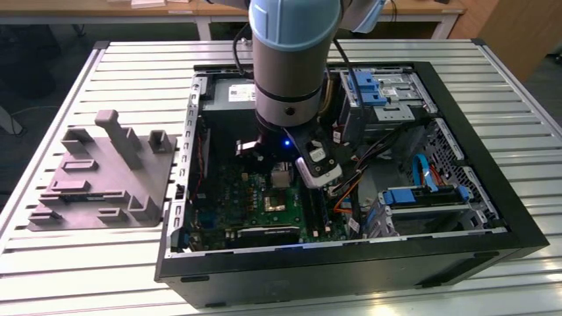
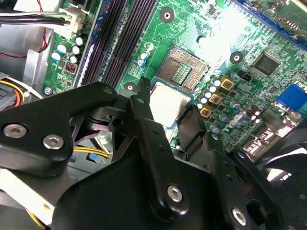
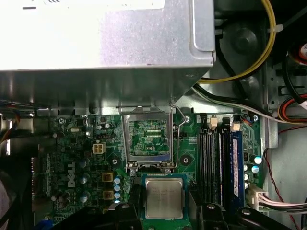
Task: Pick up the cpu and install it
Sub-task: 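Place the cpu into insertion slot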
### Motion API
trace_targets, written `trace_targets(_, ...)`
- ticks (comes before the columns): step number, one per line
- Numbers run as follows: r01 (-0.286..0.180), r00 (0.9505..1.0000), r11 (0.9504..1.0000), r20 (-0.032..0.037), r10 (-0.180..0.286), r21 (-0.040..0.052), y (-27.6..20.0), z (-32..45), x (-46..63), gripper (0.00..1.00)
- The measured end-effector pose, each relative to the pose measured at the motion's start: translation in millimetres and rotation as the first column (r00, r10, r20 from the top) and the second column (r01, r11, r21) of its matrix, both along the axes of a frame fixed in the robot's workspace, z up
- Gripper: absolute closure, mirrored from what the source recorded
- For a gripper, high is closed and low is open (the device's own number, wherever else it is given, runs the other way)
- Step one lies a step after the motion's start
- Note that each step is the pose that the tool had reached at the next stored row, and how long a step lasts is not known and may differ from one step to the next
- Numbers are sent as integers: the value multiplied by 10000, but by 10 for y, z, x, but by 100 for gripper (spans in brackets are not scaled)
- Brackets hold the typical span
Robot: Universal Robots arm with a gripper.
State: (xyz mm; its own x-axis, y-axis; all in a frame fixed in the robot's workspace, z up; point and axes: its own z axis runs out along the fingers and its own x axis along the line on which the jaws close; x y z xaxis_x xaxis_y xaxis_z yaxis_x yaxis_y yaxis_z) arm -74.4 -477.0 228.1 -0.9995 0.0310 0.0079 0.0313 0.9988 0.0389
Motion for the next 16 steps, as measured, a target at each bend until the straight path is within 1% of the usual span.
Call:
trace_targets(3,1,10000,10000,0,-1,1,0,-2,-6,53)
trace_targets(5,0,10000,10000,-10,0,4,1,-22,-12,53)
trace_targets(10,-2,10000,10000,-92,2,-16,-10,-75,-27,53)
trace_targets(12,-39,9999,10000,-152,38,-29,-17,-96,-27,53)
trace_targets(13,-54,9998,10000,-182,53,-50,-21,-101,-28,53)
trace_targets(14,-63,9998,9999,-203,61,-105,-23,-105,-28,53)
trace_targets(16,-83,9997,9996,-236,77,-259,-28,-109,-28,53)
